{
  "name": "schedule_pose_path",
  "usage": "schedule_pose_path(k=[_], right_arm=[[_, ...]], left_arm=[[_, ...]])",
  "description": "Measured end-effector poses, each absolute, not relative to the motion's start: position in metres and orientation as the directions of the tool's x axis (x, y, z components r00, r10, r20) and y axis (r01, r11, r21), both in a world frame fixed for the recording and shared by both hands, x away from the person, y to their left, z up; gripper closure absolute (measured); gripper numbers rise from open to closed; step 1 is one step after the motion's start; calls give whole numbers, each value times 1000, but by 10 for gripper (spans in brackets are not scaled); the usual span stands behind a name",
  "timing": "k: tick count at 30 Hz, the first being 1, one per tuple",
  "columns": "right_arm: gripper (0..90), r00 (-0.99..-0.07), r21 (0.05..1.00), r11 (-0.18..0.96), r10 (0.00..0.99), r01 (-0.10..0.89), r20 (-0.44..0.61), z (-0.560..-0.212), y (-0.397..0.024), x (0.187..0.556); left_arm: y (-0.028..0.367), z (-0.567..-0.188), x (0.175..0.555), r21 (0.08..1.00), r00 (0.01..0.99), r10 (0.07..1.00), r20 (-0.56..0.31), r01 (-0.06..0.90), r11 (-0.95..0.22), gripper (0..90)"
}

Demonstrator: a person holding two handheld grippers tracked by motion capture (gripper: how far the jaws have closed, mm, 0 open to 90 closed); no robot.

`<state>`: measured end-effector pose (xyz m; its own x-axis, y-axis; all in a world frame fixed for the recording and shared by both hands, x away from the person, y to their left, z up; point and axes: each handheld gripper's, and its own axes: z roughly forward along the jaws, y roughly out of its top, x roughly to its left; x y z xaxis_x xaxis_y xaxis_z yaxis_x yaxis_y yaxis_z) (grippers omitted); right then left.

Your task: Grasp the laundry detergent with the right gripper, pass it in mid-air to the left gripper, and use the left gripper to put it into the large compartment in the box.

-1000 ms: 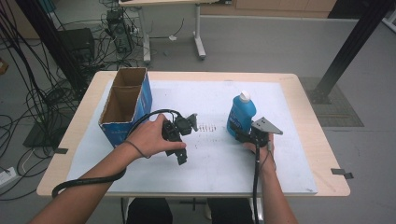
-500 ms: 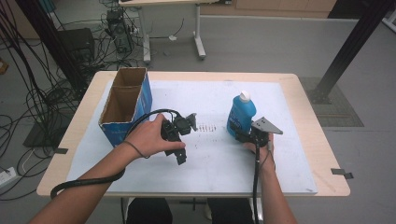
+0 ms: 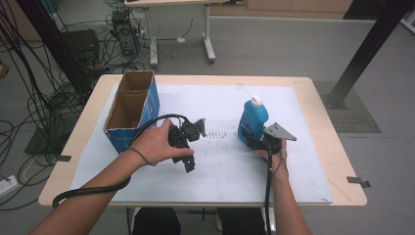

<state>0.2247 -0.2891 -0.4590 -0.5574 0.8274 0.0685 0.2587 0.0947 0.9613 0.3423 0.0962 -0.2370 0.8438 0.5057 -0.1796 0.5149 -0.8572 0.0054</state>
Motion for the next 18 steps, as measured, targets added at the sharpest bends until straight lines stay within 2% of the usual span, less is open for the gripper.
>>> schedule_pose_path(k=[18], right_arm=[[403,-559,961,94,826,259,70,-459,-289,225]], left_arm=[[97,-234,341,19,846,505,-173,515,-857,71]])
